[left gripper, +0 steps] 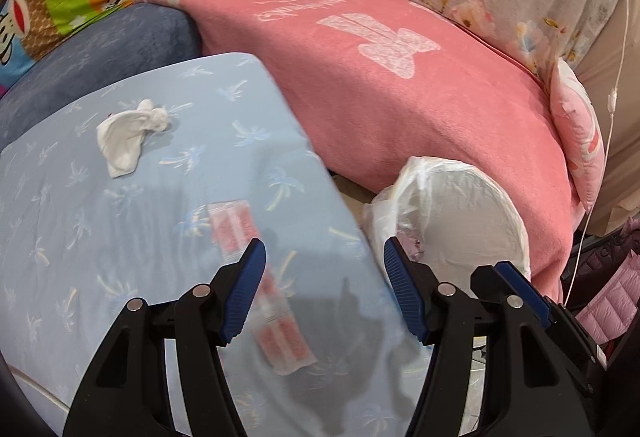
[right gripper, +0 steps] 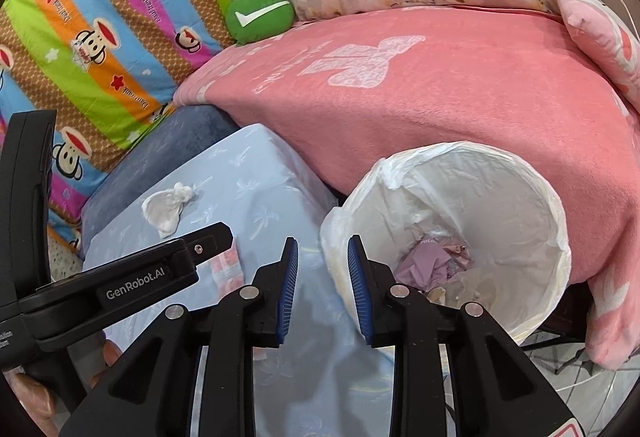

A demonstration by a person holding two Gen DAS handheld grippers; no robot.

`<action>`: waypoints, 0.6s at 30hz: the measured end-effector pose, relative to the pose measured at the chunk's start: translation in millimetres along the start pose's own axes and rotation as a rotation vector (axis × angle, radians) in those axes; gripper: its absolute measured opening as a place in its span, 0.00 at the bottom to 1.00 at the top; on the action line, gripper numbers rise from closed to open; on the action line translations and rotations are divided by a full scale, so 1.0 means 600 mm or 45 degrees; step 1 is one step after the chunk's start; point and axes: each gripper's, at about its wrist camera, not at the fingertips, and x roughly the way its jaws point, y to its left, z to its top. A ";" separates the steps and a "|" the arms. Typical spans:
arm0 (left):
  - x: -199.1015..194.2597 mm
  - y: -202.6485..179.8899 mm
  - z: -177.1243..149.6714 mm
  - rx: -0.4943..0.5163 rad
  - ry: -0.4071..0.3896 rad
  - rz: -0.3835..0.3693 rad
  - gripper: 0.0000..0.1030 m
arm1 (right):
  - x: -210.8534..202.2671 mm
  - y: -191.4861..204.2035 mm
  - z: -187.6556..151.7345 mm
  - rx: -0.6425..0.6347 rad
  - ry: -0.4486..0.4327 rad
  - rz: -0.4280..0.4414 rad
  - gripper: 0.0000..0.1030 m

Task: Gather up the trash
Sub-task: 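Move both open tools back to the white sock and pink packet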

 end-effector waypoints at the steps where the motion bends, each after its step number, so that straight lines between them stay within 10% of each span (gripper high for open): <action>1: 0.000 0.009 -0.002 -0.011 0.000 0.009 0.57 | 0.004 0.006 -0.002 -0.009 0.008 0.005 0.26; 18: -0.011 0.159 -0.035 -0.200 0.004 0.145 0.58 | 0.070 0.104 -0.058 -0.147 0.157 0.057 0.37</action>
